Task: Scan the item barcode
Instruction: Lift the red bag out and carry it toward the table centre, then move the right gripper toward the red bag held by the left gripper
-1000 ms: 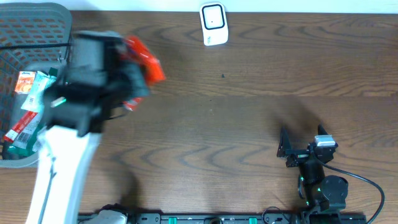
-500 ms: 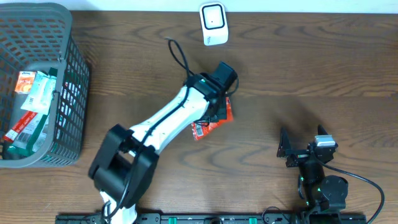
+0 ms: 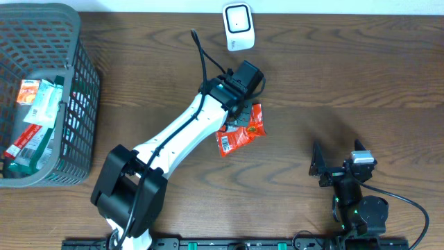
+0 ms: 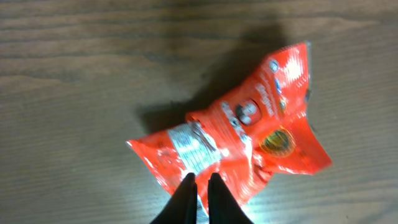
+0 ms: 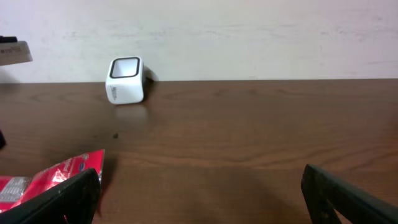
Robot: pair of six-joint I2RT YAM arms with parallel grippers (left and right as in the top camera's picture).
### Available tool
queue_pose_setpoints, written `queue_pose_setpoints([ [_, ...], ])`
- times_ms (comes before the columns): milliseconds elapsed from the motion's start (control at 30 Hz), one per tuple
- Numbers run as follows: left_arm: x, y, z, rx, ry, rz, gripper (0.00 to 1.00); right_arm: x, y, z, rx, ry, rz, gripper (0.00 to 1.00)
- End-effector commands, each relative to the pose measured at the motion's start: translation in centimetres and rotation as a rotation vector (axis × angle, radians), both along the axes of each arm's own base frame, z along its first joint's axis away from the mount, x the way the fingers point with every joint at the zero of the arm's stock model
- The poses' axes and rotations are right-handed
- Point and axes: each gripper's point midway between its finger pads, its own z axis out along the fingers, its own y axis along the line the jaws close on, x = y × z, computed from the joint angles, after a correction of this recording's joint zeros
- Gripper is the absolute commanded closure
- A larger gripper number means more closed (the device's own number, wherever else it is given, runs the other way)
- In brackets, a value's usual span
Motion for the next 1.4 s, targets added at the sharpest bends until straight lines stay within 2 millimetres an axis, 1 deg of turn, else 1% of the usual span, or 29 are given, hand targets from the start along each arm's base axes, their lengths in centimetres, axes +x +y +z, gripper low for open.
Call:
queue_pose_setpoints([
  [0, -0.1, -0.2, -0.1, -0.011, 0.006, -0.076, 0.93, 0.0, -0.3, -0.1, -0.008, 0.001, -0.012, 0.01],
  [67, -1.0, -1.6, -0.6, -0.067, 0.053, -0.149, 0.93, 0.0, -0.3, -0.1, -0.008, 0.001, -0.012, 0.01],
  [133, -1.0, -1.6, -1.1, -0.061, 0.065, -0.148, 0.93, 0.0, -0.3, -0.1, -0.008, 0.001, -0.012, 0.01],
  [267, -1.2, -1.7, -3.0, -0.049, 0.11, -0.151, 0.92, 0.0, -0.3, -0.1, -0.008, 0.001, -0.012, 0.01],
  [400, -3.2, -3.5, -5.6, -0.126, 0.243, -0.227, 0.93, 0.0, -0.3, -0.1, -0.008, 0.001, -0.012, 0.01],
  [433, -3.4, -3.3, -6.7, -0.11, 0.269, -0.222, 0.92, 0.0, -0.3, -0.1, -0.008, 0.001, -0.012, 0.01],
  [500, -3.8, -3.0, -8.1, -0.089, 0.304, -0.217, 0.93, 0.0, -0.3, -0.1, -0.008, 0.001, -0.012, 0.01],
  [567, -4.0, -2.5, -9.1, -0.06, 0.324, -0.21, 0.92, 0.0, -0.3, -0.1, -0.008, 0.001, -0.012, 0.01],
  [633, -3.7, -2.1, -9.1, -0.038, 0.311, -0.205, 0.92, 0.0, -0.3, -0.1, -0.008, 0.001, -0.012, 0.01],
  [733, -2.6, -2.3, -7.4, -0.036, 0.254, -0.204, 0.92, 0.0, -0.3, -0.1, -0.008, 0.001, -0.012, 0.01],
  [767, -2.0, -2.7, -5.4, -0.058, 0.209, -0.211, 0.91, 0.0, -0.3, -0.1, -0.008, 0.001, -0.012, 0.01],
  [833, -1.5, -2.8, -3.8, -0.072, 0.163, -0.211, 0.91, 0.0, -0.3, -0.1, -0.008, 0.001, -0.012, 0.01],
  [900, -0.6, -2.0, -1.9, -0.04, 0.087, -0.194, 0.87, 0.0, -0.3, -0.1, -0.008, 0.001, -0.012, 0.01],
  [967, 0.3, -0.9, -1.0, 0.014, 0.026, -0.171, 0.87, 0.0, -0.3, -0.1, -0.008, 0.001, -0.012, 0.01],
  [1000, 0.7, -0.4, -0.9, 0.047, 0.006, -0.159, 0.87, 0.0, -0.3, -0.1, -0.008, 0.001, -0.012, 0.01],
  [1033, 1.2, 0.6, -1.3, 0.103, -0.017, -0.141, 0.87, 0.0, -0.3, -0.1, -0.008, 0.001, -0.012, 0.01],
  [1100, 1.7, 1.8, -2.1, 0.169, -0.04, -0.118, 0.87, 0.0, -0.3, -0.1, -0.008, 0.001, -0.012, 0.01],
  [1200, 2.0, 2.7, -3.5, 0.22, -0.048, -0.099, 0.87, 0.0, -0.3, -0.1, -0.008, 0.001, -0.012, 0.01],
  [1300, 1.8, 3.4, -5.2, 0.248, -0.009, -0.094, 0.87, 0.0, -0.3, -0.1, -0.008, 0.001, -0.012, 0.01],
  [1367, 1.8, 3.7, -5.9, 0.256, 0.008, -0.084, 0.86, 0.0, -0.3, -0.1, -0.008, 0.001, -0.012, 0.01],
])
